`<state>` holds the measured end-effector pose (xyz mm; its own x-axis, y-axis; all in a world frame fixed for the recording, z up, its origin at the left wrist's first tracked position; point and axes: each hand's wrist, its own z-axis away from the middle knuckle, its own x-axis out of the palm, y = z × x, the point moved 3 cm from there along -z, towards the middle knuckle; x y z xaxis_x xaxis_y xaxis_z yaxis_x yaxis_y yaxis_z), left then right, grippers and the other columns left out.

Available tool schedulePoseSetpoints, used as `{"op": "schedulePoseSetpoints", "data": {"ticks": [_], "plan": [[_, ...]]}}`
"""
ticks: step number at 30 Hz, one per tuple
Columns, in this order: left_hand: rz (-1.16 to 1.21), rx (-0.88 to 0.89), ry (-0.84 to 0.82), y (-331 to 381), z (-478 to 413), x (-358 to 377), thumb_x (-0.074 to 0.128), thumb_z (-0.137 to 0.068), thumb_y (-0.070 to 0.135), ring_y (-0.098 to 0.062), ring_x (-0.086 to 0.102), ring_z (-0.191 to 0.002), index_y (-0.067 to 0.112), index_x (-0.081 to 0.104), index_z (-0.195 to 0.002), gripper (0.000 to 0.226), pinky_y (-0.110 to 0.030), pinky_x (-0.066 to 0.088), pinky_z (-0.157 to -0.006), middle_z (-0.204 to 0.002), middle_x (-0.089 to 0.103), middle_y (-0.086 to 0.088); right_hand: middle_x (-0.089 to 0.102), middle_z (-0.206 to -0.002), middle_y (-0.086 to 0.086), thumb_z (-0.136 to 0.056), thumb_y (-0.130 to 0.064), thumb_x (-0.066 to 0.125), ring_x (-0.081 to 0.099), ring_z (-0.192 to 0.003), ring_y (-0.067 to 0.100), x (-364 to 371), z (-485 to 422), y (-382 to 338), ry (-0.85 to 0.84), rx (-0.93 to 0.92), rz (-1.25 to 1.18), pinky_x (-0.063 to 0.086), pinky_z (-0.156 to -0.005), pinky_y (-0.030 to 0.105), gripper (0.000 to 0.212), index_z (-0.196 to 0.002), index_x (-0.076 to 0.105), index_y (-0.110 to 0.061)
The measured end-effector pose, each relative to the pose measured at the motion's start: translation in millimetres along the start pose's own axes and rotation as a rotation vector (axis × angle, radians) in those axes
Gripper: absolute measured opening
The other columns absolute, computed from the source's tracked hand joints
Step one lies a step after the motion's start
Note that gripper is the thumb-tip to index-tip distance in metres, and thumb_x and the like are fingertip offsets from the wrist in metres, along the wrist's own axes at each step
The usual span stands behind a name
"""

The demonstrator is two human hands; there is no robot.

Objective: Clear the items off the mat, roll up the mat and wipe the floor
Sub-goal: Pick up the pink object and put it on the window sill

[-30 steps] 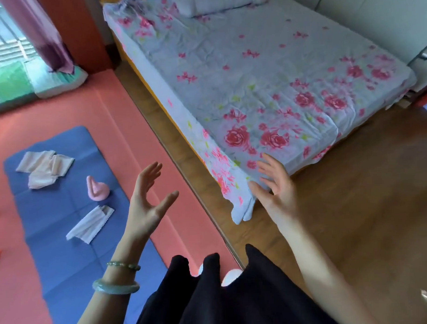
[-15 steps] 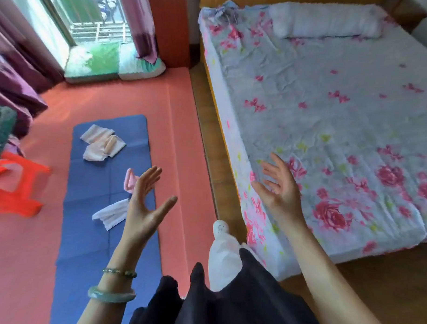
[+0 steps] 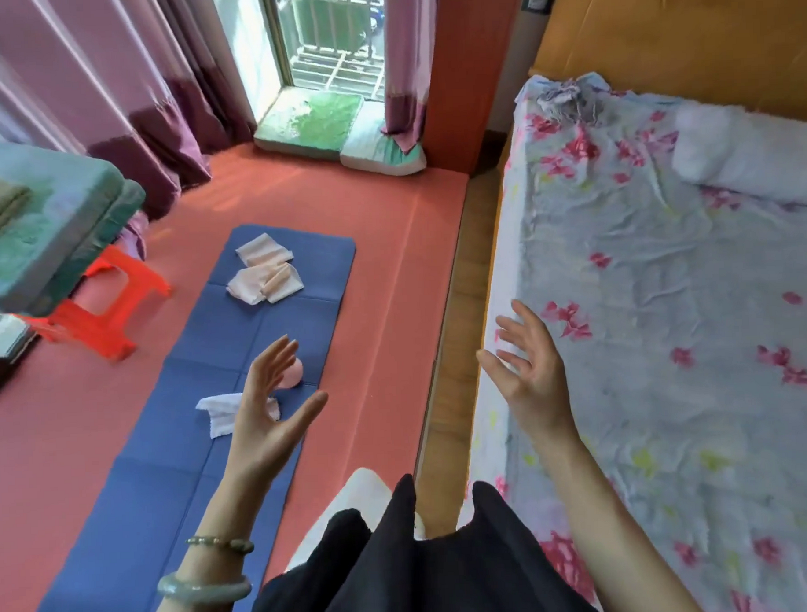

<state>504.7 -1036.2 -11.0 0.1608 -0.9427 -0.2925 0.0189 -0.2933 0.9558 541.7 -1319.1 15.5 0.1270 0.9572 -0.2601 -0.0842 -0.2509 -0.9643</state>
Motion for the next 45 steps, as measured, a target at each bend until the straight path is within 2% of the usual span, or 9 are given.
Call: {"op": "schedulePoseSetpoints", "data": {"ticks": [4, 10, 17, 21, 25, 30, 35, 42, 45], "plan": [[-0.01, -0.03, 0.11, -5, -38, -1, 0.077, -0.076, 0.013, -0.002, 0.048, -0.124, 0.015, 0.042, -0.135, 0.069, -0.007, 0.036, -0.097, -0.135, 0.051, 0.004, 0.054, -0.131, -0.003, -0.073, -0.028, 0.065, 0.051, -0.119, 0.006, 23, -59, -2, -0.113, -0.012, 0.001, 0.044, -0.102, 0.032, 0.073, -0.14, 0.039, -0.025], [0.001, -0.044, 0.196, -17, -114, -1, 0.068, -0.07, 0.041, 0.002, 0.047, -0.123, 0.034, 0.043, -0.13, 0.065, -0.022, 0.036, -0.103, -0.133, 0.051, 0.011, 0.054, -0.13, 0.0, -0.074, -0.025, 0.066, 0.052, -0.117, 0.005, 60, -161, -6, -0.19, -0.073, 0.012, 0.046, -0.101, 0.031, 0.073, -0.141, 0.037, -0.025], [0.018, -0.068, 0.352, -19, -218, -19, 0.069, -0.069, 0.044, -0.001, 0.046, -0.125, 0.041, 0.041, -0.128, 0.065, -0.023, 0.036, -0.107, -0.135, 0.05, 0.009, 0.054, -0.129, -0.002, -0.073, -0.026, 0.066, 0.052, -0.118, 0.007, 116, -284, -35, -0.337, -0.126, 0.047, 0.047, -0.1, 0.035, 0.072, -0.14, 0.039, -0.025], [0.025, -0.096, 0.426, -13, -260, -30, 0.069, -0.069, 0.042, -0.001, 0.046, -0.125, 0.044, 0.041, -0.127, 0.064, -0.027, 0.036, -0.108, -0.134, 0.051, 0.013, 0.055, -0.129, 0.0, -0.078, -0.017, 0.071, 0.053, -0.118, 0.009, 157, -339, -58, -0.424, -0.164, 0.032, 0.047, -0.1, 0.035, 0.071, -0.141, 0.038, -0.024], [0.033, -0.13, 0.505, -9, -284, -39, 0.069, -0.07, 0.04, -0.002, 0.046, -0.126, 0.038, 0.041, -0.131, 0.068, -0.028, 0.035, -0.107, -0.135, 0.051, 0.013, 0.054, -0.128, -0.001, -0.072, -0.024, 0.069, 0.051, -0.118, 0.006, 196, -374, -73, -0.545, -0.179, 0.025, 0.046, -0.094, 0.023, 0.078, -0.142, 0.036, -0.024], [0.04, -0.186, 0.656, -15, -304, -46, 0.071, -0.073, 0.024, -0.001, 0.047, -0.124, 0.031, 0.04, -0.134, 0.069, -0.024, 0.036, -0.107, -0.136, 0.05, 0.009, 0.054, -0.121, -0.014, -0.071, -0.025, 0.069, 0.054, -0.112, 0.002, 245, -416, -83, -0.718, -0.204, 0.046, 0.048, -0.094, 0.03, 0.074, -0.137, 0.037, -0.036], [0.056, -0.225, 0.83, -21, -330, -44, 0.071, -0.074, 0.021, -0.005, 0.047, -0.125, 0.035, 0.04, -0.131, 0.067, -0.014, 0.035, -0.103, -0.136, 0.05, 0.006, 0.054, -0.122, -0.008, -0.07, -0.022, 0.07, 0.053, -0.116, 0.008, 293, -464, -96, -0.912, -0.263, 0.049, 0.047, -0.094, 0.03, 0.074, -0.134, 0.037, -0.037], [0.099, -0.314, 1.059, -20, -370, -37, 0.071, -0.072, 0.021, -0.003, 0.049, -0.123, 0.028, 0.035, -0.138, 0.076, -0.015, 0.037, -0.102, -0.136, 0.05, 0.011, 0.054, -0.126, -0.003, -0.077, -0.005, 0.074, 0.054, -0.104, -0.009, 353, -529, -113, -1.21, -0.299, 0.089, 0.044, -0.082, 0.007, 0.077, -0.136, 0.036, -0.038], [0.081, -0.328, 1.128, -15, -375, -39, 0.071, -0.071, 0.019, -0.001, 0.049, -0.122, 0.025, 0.035, -0.139, 0.077, -0.019, 0.036, -0.105, -0.136, 0.05, 0.01, 0.055, -0.124, -0.008, -0.071, -0.017, 0.075, 0.055, -0.109, -0.003, 378, -537, -117, -1.318, -0.306, 0.116, 0.044, -0.088, 0.015, 0.076, -0.126, 0.037, -0.051]]}}
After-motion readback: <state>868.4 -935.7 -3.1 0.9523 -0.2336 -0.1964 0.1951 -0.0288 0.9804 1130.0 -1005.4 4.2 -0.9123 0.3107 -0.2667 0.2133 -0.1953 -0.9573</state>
